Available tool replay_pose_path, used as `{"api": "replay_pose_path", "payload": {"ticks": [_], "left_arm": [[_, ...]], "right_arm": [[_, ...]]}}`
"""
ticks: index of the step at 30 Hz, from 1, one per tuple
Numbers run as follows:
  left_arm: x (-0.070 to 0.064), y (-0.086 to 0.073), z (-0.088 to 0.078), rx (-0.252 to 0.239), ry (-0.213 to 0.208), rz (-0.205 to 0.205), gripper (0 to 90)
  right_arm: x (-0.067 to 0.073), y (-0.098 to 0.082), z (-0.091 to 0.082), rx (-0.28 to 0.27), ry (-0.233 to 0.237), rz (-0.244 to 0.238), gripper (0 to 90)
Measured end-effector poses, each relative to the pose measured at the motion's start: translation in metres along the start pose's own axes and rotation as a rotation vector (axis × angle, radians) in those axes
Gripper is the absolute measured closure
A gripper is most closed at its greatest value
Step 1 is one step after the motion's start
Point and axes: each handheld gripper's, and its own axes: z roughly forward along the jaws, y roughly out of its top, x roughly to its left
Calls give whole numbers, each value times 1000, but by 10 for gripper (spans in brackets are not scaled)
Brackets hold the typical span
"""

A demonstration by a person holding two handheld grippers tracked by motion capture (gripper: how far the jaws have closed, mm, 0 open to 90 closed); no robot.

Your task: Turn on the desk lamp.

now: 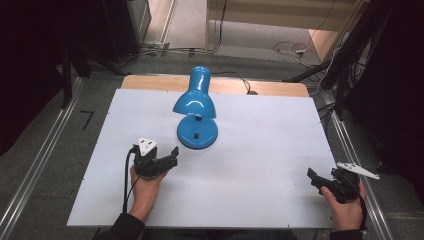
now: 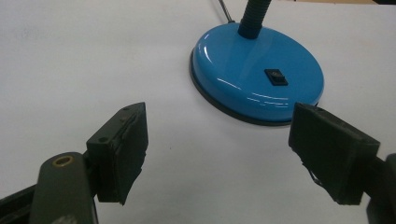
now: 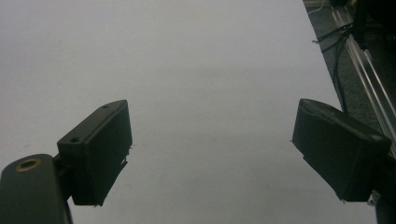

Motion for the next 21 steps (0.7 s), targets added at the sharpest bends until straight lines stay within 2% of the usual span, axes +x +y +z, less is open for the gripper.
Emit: {"api": "replay_pose_path", "payload": {"ticks": [9, 21], "left_arm": [[-5, 7, 6, -11, -15, -1, 203], [-10, 10, 17, -4, -11, 18, 204]], "right_arm": [[2, 0, 0, 0, 2, -10, 106], [0, -1, -1, -1, 4, -11, 107]]}}
